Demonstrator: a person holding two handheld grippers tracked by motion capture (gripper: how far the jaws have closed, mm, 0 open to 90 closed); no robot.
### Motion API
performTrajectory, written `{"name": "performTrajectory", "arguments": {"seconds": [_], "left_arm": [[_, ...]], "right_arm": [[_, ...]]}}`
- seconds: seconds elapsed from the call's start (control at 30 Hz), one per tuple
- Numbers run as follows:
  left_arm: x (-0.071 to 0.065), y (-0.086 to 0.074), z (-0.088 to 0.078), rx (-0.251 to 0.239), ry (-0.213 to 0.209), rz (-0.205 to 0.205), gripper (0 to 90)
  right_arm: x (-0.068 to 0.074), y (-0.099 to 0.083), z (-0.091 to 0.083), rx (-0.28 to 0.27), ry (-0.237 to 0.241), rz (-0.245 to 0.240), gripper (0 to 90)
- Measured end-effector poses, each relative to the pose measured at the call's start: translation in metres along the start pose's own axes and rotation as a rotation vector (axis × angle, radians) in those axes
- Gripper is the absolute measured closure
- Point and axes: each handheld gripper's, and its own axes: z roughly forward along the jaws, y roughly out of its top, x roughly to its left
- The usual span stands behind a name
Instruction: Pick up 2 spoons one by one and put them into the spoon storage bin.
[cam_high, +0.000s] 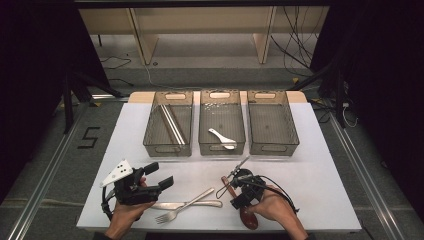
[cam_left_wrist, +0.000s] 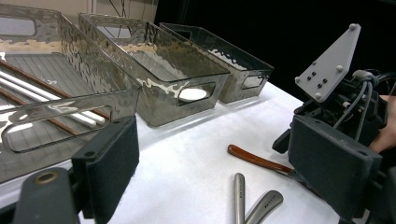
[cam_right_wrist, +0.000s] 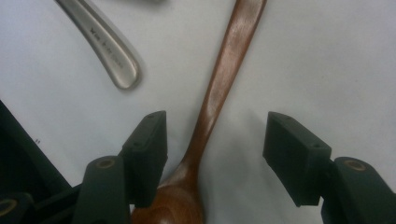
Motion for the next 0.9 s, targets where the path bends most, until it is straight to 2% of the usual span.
{"name": "performTrajectory", "arguments": {"seconds": [0.27,0.47,0.7,0.9], "left_arm": [[0.0001,0.0003,-0.0005,-0.002,0.0,-0.001,16.0],[-0.0005,0.0003,-0.0004,-0.003,-0.001,0.0,16.0],[-0.0007,0.0003,-0.0002,-0.001,0.0,0.002,16.1],[-0.0008,0.0003,-0.0003,-0.001,0.0,0.004,16.0]], "right_arm": [[0.0018,-0.0017,0.0062,0.03,-0.007,-0.027,50.4],[0.0033,-0.002,0.0061,0.031,-0.035,-0.047,56.3],[0.0048,-0.0022,0.0058,0.041,-0.034,-0.076,65.2],[-0.0001,-0.0015,0.0055,0.046,-0.022,-0.058,74.6]]}}
